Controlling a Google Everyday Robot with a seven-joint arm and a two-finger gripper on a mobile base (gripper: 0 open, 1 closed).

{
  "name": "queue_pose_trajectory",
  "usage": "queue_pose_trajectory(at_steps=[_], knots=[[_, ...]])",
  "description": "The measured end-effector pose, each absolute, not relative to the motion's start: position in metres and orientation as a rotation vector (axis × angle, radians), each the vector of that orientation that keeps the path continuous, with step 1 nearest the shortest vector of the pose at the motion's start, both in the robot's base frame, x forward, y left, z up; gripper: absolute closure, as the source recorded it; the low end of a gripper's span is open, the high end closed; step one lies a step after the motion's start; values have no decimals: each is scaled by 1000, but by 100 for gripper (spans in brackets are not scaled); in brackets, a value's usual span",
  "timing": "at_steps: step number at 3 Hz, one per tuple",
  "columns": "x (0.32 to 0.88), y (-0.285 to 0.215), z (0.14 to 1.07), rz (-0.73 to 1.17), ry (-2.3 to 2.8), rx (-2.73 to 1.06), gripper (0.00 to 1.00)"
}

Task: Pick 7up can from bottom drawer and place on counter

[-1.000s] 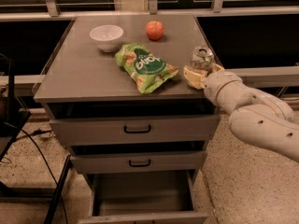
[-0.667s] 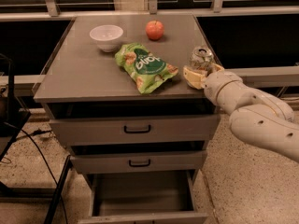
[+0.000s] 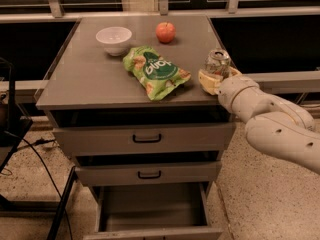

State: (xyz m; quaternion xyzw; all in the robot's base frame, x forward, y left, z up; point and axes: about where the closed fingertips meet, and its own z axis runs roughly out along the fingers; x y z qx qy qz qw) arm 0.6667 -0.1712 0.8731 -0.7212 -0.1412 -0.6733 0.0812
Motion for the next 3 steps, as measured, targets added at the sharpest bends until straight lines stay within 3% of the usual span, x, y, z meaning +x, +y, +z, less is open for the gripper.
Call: queue_pose_trajectory(at_steps=[1,3], knots=[[667,-171,873,-2012,-422,-2156,4],[667,-171,873,-2012,-422,-2156,0]])
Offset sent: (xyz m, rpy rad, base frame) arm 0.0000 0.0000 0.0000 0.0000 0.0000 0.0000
